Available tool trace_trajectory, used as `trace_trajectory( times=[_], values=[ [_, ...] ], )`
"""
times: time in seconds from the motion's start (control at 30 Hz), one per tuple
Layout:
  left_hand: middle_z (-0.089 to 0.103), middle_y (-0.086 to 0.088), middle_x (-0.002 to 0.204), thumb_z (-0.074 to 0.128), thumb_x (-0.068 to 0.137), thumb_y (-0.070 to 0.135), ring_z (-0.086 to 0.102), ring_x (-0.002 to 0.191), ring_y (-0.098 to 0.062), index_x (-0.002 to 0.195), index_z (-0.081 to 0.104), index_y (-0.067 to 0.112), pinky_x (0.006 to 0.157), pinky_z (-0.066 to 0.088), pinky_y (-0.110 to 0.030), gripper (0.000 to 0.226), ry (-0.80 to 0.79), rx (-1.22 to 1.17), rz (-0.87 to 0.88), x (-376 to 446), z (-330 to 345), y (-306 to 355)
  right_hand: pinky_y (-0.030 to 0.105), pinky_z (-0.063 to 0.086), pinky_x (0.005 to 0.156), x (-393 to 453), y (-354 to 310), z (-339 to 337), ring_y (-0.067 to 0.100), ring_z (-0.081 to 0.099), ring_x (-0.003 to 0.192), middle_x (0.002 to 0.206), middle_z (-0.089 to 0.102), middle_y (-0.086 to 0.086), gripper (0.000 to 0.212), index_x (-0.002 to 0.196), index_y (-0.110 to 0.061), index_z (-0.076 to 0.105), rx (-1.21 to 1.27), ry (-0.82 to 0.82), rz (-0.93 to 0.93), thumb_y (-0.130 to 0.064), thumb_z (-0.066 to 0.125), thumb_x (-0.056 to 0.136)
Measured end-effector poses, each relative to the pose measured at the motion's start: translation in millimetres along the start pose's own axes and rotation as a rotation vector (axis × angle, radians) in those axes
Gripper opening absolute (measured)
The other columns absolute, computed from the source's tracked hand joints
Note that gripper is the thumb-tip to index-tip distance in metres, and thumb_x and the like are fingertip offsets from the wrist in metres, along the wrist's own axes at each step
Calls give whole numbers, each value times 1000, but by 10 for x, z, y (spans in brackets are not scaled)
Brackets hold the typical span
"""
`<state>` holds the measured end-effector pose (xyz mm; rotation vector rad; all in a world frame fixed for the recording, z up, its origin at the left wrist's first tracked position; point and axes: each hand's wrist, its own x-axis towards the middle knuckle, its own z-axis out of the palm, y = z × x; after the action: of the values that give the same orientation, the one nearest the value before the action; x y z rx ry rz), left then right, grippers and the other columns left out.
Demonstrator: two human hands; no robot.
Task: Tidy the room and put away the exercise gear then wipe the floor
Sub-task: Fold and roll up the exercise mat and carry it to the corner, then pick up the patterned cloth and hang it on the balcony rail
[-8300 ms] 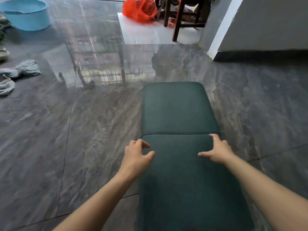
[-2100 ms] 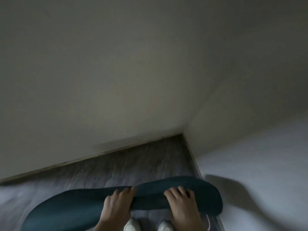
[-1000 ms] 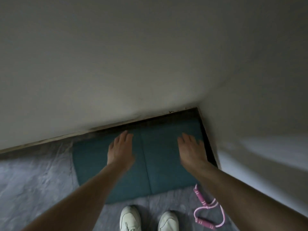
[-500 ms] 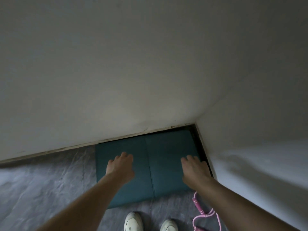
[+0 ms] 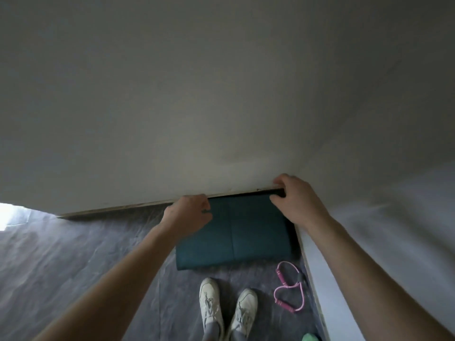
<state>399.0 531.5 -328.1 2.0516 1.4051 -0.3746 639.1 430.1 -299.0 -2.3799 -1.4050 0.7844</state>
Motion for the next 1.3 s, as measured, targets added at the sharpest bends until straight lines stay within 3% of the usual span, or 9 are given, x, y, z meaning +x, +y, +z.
trace_trajectory(
  times=[0.13,0.27,0.6,0.93,1.3],
  values=[
    [65,11,109,59,81,38,62,94,-17,101,59,35,83,53,-35,20,194,-43,5,-688,-662,-59,35,50,91,-537,-553,-456,17,60,104,124,60,-1,39,124,-21,56,69,87,-92,-26,65,86],
    [62,11,112,59,85,39,61,98,-16,107,59,34,81,51,-34,23,372,-29,16,-1345,-1171,-60,36,50,91,-974,-1188,-667,17,58,108,124,58,-3,40,126,-21,55,47,66,-204,-28,64,87],
    [64,17,110,59,85,45,61,93,-11,106,60,37,81,53,-34,22,585,-223,24,-2727,-1914,-808,35,53,85,-1663,-2934,-961,16,61,92,110,64,-4,35,117,-24,60,-39,101,-495,-31,67,84],
    [68,10,103,63,81,40,62,98,-18,98,65,30,84,53,-38,20,703,-167,-185,-4386,-1896,-2584,38,53,88,-2939,-4758,193,15,62,95,111,64,-4,32,115,-27,61,-34,-54,-747,-36,66,84],
    [68,9,99,66,81,40,63,95,-16,95,67,28,83,53,-37,19,728,-251,-433,-5527,-1829,-4031,35,55,83,-3655,-6119,1342,11,62,92,109,64,-6,31,115,-28,62,-87,-285,-949,-39,64,86]
  ],
)
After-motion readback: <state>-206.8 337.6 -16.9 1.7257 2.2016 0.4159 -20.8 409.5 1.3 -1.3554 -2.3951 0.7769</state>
